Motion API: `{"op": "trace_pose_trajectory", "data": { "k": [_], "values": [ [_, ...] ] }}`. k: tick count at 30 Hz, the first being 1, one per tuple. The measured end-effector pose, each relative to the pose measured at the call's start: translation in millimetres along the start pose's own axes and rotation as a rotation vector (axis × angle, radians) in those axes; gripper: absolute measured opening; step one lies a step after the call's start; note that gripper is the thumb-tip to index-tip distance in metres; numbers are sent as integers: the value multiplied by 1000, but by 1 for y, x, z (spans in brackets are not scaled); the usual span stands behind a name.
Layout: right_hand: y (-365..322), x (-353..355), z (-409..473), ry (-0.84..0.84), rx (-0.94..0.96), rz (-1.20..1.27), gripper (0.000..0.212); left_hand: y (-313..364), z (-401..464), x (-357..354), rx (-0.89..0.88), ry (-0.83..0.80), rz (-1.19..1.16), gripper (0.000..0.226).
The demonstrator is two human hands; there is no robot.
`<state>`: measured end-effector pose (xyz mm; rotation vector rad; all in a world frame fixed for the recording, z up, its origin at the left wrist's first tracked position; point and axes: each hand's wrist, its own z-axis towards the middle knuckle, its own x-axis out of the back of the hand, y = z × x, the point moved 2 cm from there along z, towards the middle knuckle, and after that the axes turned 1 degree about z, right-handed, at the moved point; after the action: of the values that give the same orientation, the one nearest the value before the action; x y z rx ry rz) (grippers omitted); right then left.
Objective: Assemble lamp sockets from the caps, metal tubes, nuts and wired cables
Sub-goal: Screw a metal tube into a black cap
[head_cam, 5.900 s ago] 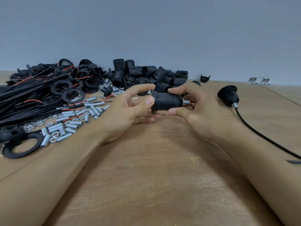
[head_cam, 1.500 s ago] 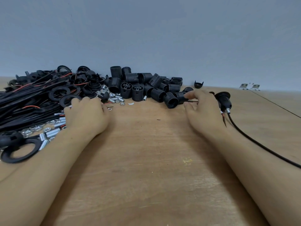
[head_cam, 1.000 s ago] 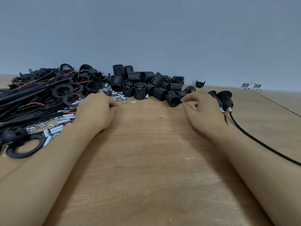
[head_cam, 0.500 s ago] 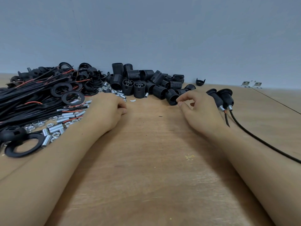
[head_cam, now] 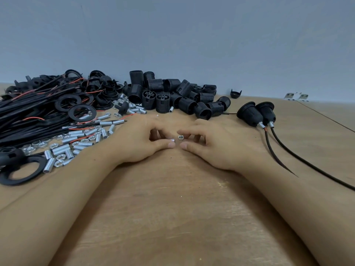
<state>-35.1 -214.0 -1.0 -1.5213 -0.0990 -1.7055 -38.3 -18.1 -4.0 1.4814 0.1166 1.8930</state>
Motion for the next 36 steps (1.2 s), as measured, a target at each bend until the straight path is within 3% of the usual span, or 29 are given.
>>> {"op": "trace_pose_trajectory", "data": {
  "k": [4, 10, 12, 16, 21, 25, 27, 30, 32, 36],
  "values": [
    [0, -3, 2, 31, 44, -1, 31, 5, 1, -6, 20, 77, -53, 9],
    [0, 7, 2, 316, 77, 329, 24, 17, 5, -18, 126, 215, -630, 19],
    [6, 8, 3, 354, 10, 359, 16, 17, 6, -18, 109, 223, -539, 27],
    [19, 16, 5, 471, -156, 498, 14, 18, 6, -23, -22, 81, -55, 37],
    [25, 12, 5, 447, -224, 533, 9, 18, 8, -25, -24, 82, -64, 23],
    [24, 12, 6, 429, -225, 585, 8, 12, 7, -20, 19, 134, -58, 26],
    [21, 11, 5, 363, -224, 678, 7, 11, 8, -19, 107, 203, -184, 30],
    [15, 9, 4, 298, -192, 779, 10, 14, 10, -16, 318, 312, -798, 36],
    [12, 8, 4, 305, -160, 820, 14, 16, 11, -17, 380, 288, -1129, 42],
    [10, 8, 4, 284, -139, 833, 14, 19, 11, -18, 409, 231, -1302, 45]
  ]
}}
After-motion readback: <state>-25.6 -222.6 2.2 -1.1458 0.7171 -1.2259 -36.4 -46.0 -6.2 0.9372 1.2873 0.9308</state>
